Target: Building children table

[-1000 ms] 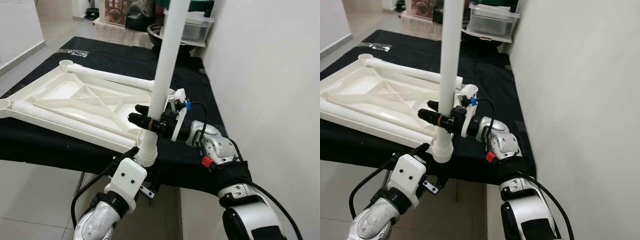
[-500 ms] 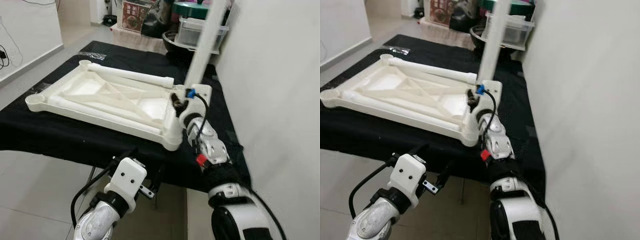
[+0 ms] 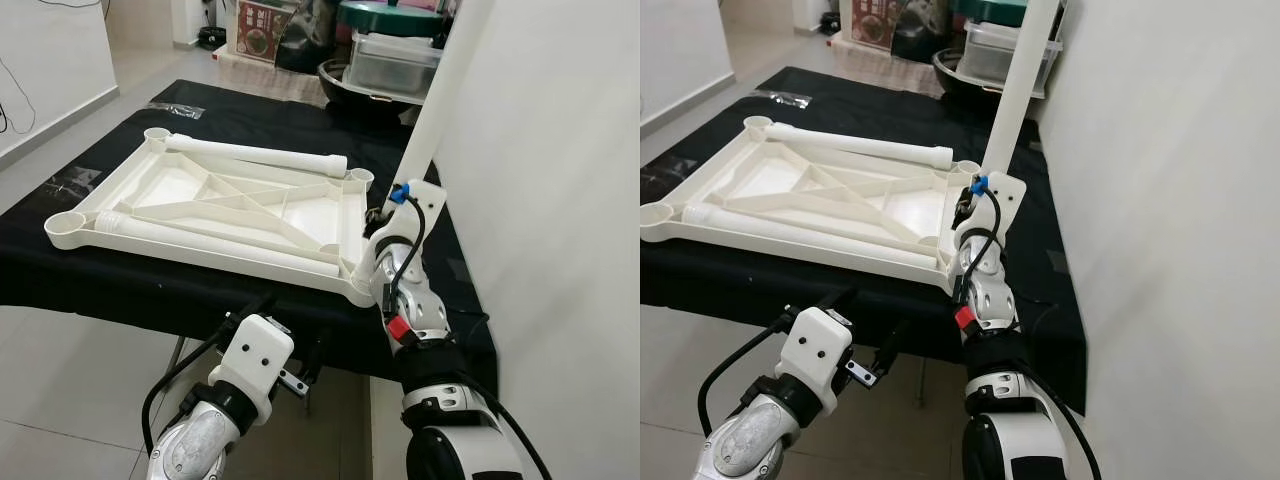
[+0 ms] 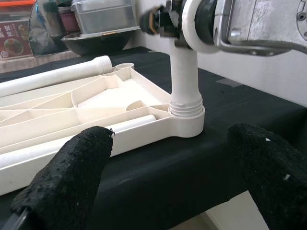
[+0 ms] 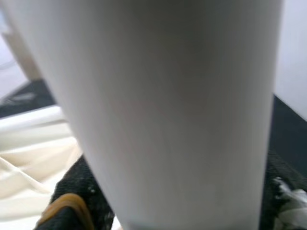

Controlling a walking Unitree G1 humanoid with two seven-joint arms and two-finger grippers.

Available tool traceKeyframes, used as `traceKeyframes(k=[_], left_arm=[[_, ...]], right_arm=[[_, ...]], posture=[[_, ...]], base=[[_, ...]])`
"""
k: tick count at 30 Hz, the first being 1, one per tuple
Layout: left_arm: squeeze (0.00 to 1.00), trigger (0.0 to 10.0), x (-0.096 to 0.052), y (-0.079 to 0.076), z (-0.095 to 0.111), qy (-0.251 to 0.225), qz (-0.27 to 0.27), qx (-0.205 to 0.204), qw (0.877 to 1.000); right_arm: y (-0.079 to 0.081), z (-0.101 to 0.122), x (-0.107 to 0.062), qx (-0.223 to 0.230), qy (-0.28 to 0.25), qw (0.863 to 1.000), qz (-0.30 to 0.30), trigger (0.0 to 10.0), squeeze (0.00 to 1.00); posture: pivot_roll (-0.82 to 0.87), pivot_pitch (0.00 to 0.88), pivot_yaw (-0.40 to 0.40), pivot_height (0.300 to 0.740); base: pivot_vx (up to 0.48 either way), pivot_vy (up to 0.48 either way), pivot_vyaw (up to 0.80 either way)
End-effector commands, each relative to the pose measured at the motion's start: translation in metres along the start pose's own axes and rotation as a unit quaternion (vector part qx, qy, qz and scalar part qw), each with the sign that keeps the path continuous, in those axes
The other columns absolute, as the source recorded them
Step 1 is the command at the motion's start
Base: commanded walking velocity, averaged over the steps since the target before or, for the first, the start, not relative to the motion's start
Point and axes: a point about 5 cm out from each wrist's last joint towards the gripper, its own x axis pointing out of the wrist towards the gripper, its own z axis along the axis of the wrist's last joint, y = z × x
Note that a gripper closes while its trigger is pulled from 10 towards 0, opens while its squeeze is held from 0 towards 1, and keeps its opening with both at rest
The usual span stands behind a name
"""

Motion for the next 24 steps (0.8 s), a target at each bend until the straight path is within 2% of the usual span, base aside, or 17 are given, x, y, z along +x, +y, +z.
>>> traceKeyframes(k=[1, 2, 4, 6, 9, 10, 11, 12, 13, 14, 16, 18, 19, 20, 21, 22, 24], left_arm=[[0.00, 10.0, 0.001, -0.001, -0.002, 0.001, -0.003, -0.002, 1.000], [0.00, 10.0, 0.002, -0.002, -0.002, 0.000, -0.006, -0.001, 1.000], [0.00, 10.0, 0.003, -0.003, -0.002, -0.001, -0.009, 0.001, 1.000], [0.00, 10.0, 0.003, -0.002, -0.002, -0.001, -0.006, 0.001, 1.000], [0.00, 10.0, 0.003, -0.001, -0.002, -0.001, -0.002, -0.001, 1.000], [0.00, 10.0, 0.003, -0.001, -0.002, -0.001, -0.002, -0.001, 1.000], [0.00, 10.0, 0.003, -0.001, -0.002, -0.002, -0.002, -0.002, 1.000], [0.00, 10.0, 0.003, -0.001, -0.002, -0.002, -0.002, -0.002, 1.000], [0.00, 10.0, 0.003, -0.001, -0.001, -0.002, -0.003, -0.001, 1.000], [0.00, 10.0, 0.003, -0.001, -0.001, -0.002, -0.003, -0.001, 1.000], [0.00, 10.0, 0.003, -0.002, -0.001, -0.003, -0.004, -0.002, 1.000], [0.00, 10.0, 0.002, -0.002, 0.000, -0.004, -0.004, -0.004, 1.000], [0.00, 10.0, 0.002, -0.002, 0.000, -0.004, -0.004, -0.004, 1.000], [0.00, 10.0, 0.002, -0.002, 0.000, -0.004, -0.004, -0.004, 1.000], [0.00, 10.0, 0.002, -0.002, 0.000, -0.004, -0.004, -0.004, 1.000], [0.00, 10.0, 0.002, -0.002, 0.000, -0.004, -0.005, -0.003, 1.000], [0.00, 10.0, 0.002, -0.002, 0.000, -0.004, -0.005, -0.003, 1.000]], right_arm=[[0.002, 0.008, 0.003, 0.013, -0.017, 0.998, 0.056, 10.0, 0.00], [0.003, 0.010, 0.004, 0.033, -0.013, 0.993, 0.114, 10.0, 0.00], [0.003, 0.011, 0.004, 0.057, -0.009, 0.983, 0.174, 10.0, 0.00], [-0.003, 0.014, 0.007, 0.056, 0.016, 0.968, 0.246, 10.0, 0.00], [-0.005, 0.017, 0.002, 0.028, 0.048, 0.927, 0.372, 10.0, 0.00], [-0.005, 0.017, 0.002, 0.028, 0.048, 0.927, 0.372, 10.0, 0.00], [-0.004, 0.016, -0.002, 0.022, 0.064, 0.906, 0.418, 10.0, 0.00], [-0.004, 0.016, -0.002, 0.022, 0.064, 0.906, 0.418, 10.0, 0.00], [-0.002, 0.014, -0.007, 0.014, 0.080, 0.883, 0.463, 10.0, 0.00], [-0.002, 0.014, -0.007, 0.014, 0.080, 0.883, 0.463, 10.0, 0.00], [0.008, 0.006, -0.020, -0.014, 0.115, 0.823, 0.556, 10.0, 0.00], [0.019, -0.001, -0.029, -0.024, 0.131, 0.781, 0.610, 10.0, 0.00], [0.022, -0.002, -0.032, -0.023, 0.132, 0.771, 0.622, 10.0, 0.00], [0.027, -0.004, -0.032, -0.026, 0.130, 0.769, 0.626, 10.0, 0.00], [0.027, -0.004, -0.032, -0.026, 0.130, 0.769, 0.626, 10.0, 0.00], [0.034, -0.007, -0.032, -0.029, 0.127, 0.769, 0.626, 10.0, 0.00], [0.034, -0.007, -0.032, -0.029, 0.127, 0.769, 0.626, 10.0, 0.00]], posture=[[0.11, 0.052, -0.163, 0.740], [0.11, 0.050, -0.162, 0.740], [0.11, 0.050, -0.164, 0.740], [0.11, 0.048, -0.166, 0.740], [0.11, 0.046, -0.165, 0.740], [0.11, 0.046, -0.165, 0.740], [0.11, 0.046, -0.165, 0.740], [0.11, 0.046, -0.165, 0.740], [0.11, 0.047, -0.168, 0.740], [0.11, 0.047, -0.168, 0.740], [0.12, 0.049, -0.170, 0.740], [0.12, 0.051, -0.172, 0.740], [0.12, 0.051, -0.172, 0.740], [0.12, 0.052, -0.173, 0.740], [0.12, 0.052, -0.173, 0.740], [0.13, 0.053, -0.176, 0.740], [0.13, 0.053, -0.176, 0.740]], base=[[0.000, 0.000, 0.00], [0.000, 0.000, 0.00], [0.000, 0.000, 0.00], [0.000, 0.000, 0.00], [0.000, 0.000, 0.00], [0.000, 0.000, 0.00], [0.000, 0.000, 0.00], [0.000, 0.000, 0.00], [0.000, 0.000, 0.00], [0.000, 0.000, 0.00], [0.000, 0.000, 0.00], [0.000, 0.000, 0.00], [0.000, 0.000, 0.00], [0.000, 0.000, 0.00], [0.000, 0.000, 0.00], [0.000, 0.000, 0.00], [0.000, 0.000, 0.00]])
